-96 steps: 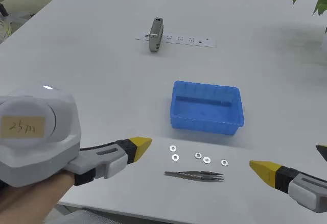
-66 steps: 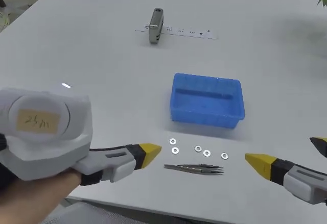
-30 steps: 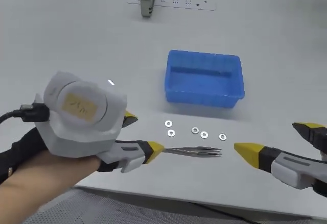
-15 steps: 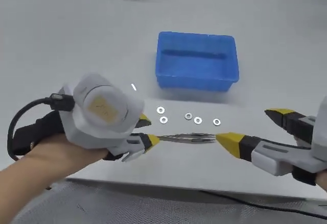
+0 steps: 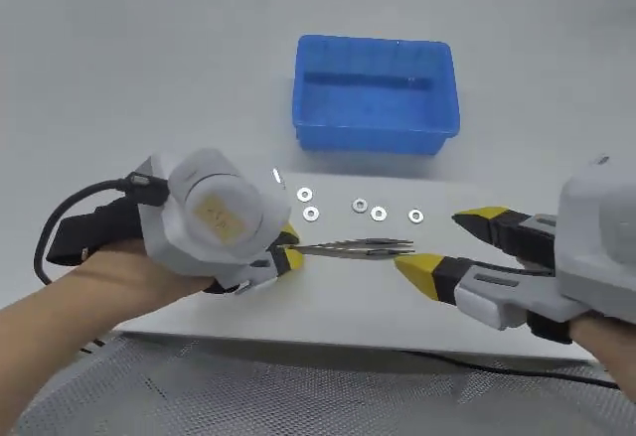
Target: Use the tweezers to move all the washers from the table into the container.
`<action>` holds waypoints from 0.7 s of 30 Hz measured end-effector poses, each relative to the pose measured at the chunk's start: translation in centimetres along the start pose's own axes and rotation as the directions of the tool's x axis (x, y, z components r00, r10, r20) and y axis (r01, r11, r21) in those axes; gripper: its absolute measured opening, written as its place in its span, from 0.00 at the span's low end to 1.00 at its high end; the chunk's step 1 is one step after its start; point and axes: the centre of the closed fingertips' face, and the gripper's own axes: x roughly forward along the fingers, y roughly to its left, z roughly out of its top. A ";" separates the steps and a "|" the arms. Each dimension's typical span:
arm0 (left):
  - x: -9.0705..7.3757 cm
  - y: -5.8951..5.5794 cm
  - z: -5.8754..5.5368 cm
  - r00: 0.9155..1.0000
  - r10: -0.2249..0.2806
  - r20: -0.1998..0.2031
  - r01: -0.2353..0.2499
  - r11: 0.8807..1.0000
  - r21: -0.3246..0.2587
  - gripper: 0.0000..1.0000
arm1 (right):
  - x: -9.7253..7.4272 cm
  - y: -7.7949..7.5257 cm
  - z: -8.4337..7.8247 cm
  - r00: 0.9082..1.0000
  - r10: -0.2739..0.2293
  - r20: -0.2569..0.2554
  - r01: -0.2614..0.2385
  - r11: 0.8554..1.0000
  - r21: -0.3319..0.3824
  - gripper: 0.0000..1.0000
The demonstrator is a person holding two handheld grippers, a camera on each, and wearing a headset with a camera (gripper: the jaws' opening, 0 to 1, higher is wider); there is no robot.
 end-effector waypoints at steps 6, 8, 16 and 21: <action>0.0 -0.1 0.2 1.000 -0.004 0.006 0.003 0.998 0.058 0.00 | 0.9 0.1 0.4 1.000 0.010 -0.024 -0.012 0.996 -0.084 0.37; -0.3 -0.4 0.4 1.000 -0.018 0.012 0.017 0.998 0.062 0.00 | 1.2 0.2 0.4 0.999 0.016 -0.030 -0.019 0.994 -0.110 0.36; -2.4 -0.8 1.9 0.999 -0.019 0.037 0.013 0.987 0.158 0.00 | 2.7 1.0 0.3 0.996 0.026 -0.087 -0.049 0.960 -0.274 0.33; -4.2 -0.9 3.7 0.996 -0.028 0.082 0.016 0.990 0.143 0.00 | 3.6 1.2 0.6 0.995 0.038 -0.093 -0.066 0.949 -0.309 0.31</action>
